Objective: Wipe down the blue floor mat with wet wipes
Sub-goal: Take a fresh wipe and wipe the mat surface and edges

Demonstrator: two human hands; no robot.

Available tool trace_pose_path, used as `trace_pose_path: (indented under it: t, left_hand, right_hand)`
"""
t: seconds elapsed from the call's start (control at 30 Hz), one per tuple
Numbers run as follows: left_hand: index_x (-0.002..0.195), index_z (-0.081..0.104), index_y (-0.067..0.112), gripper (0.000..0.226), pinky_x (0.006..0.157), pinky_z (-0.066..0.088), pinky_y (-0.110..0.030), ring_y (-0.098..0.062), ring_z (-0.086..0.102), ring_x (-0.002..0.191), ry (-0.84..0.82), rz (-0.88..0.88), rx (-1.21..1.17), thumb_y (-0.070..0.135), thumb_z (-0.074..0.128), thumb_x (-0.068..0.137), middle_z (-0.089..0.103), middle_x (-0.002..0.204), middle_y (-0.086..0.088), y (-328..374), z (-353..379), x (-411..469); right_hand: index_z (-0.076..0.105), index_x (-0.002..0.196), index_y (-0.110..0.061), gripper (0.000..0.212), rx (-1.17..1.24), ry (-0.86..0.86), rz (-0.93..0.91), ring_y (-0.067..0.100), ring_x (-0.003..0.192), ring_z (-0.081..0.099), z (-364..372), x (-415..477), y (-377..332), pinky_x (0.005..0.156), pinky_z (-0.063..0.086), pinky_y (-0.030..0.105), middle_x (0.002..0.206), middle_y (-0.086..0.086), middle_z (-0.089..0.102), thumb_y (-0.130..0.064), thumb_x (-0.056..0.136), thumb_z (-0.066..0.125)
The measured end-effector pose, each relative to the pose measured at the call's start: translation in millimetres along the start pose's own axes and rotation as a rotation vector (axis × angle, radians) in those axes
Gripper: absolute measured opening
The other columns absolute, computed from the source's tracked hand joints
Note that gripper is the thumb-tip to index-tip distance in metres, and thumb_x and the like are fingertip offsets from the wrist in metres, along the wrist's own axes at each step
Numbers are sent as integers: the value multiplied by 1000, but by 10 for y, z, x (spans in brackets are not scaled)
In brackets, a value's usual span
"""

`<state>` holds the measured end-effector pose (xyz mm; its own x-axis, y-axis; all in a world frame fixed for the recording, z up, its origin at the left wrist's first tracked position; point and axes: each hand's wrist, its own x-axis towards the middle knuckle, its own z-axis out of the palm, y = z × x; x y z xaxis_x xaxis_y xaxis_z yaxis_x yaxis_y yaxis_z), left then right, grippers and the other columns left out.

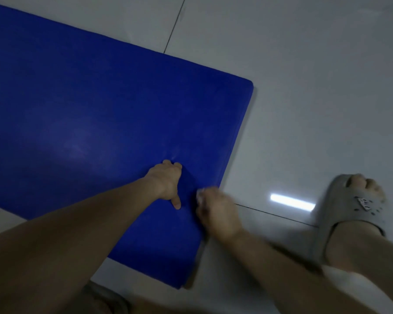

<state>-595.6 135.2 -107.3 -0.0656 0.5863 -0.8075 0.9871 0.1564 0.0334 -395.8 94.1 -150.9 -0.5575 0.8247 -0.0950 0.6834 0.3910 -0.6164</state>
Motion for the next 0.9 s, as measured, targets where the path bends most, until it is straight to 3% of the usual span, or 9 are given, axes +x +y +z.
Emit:
trace_pose_path:
  t: [0.07,0.13,0.3,0.43,0.53,0.63,0.73,0.8,0.9]
  left_hand:
    - [141,37,17,108,86,55,-34,-22,53,109,-4,-2,-6,52,95,57,42,135,-7,8,1,-10]
    - [141,37,17,108,85,56,-35,-21,53,106,5,10,-3,52,95,58,42,133,-7,16,5,-10]
    - [141,37,17,107,85,57,-36,-20,52,105,1,6,-6,52,95,59,41,131,-6,4,3,-23]
    - [141,37,17,107,84,56,-34,-19,51,103,-5,10,9,54,94,58,42,129,-6,9,-1,-9]
    - [139,39,17,106,86,57,-35,-19,52,102,-14,7,16,54,94,57,44,127,-5,12,-9,-8]
    - [139,40,17,104,88,57,-36,-19,53,102,-10,9,11,53,95,58,44,127,-5,19,-22,-25]
    - [139,39,17,104,88,57,-36,-18,52,102,0,9,-2,52,95,59,44,130,-6,25,-41,-40]
    - [142,37,17,107,88,57,-36,-18,50,101,-5,2,4,52,95,59,42,132,-7,34,-49,-56]
    - [142,37,16,107,86,57,-35,-19,50,100,-11,-8,10,51,95,59,42,133,-8,62,-61,-68]
  right_hand:
    - [65,98,-14,21,17,-70,-109,23,65,60,111,-308,-161,55,54,37,89,5,64,-23,88,50]
    - [66,99,-14,20,-20,-43,-114,22,64,61,80,-201,-82,54,53,34,89,5,65,-22,90,51]
    - [65,109,-4,17,-127,139,107,38,77,66,-302,653,399,67,53,42,107,18,65,-11,94,59]
    - [60,119,-3,24,-174,201,269,34,91,66,-509,1298,566,75,50,37,120,16,62,-16,100,53]
    - [60,116,-4,22,-112,222,347,34,90,65,-452,1262,487,72,44,34,114,16,63,-17,101,50]
    - [62,104,-9,15,-53,121,215,31,81,63,-240,705,216,72,52,40,101,13,64,-18,99,52]
    - [61,92,-15,8,-13,-84,45,24,72,59,9,13,-64,67,54,45,91,6,62,-20,92,55]
    - [61,96,-15,14,5,-247,-137,24,65,57,94,-301,-192,59,53,43,91,5,61,-25,90,54]
    - [63,104,-15,24,-88,-190,-285,23,62,59,55,-154,-7,53,53,39,92,6,62,-31,96,46]
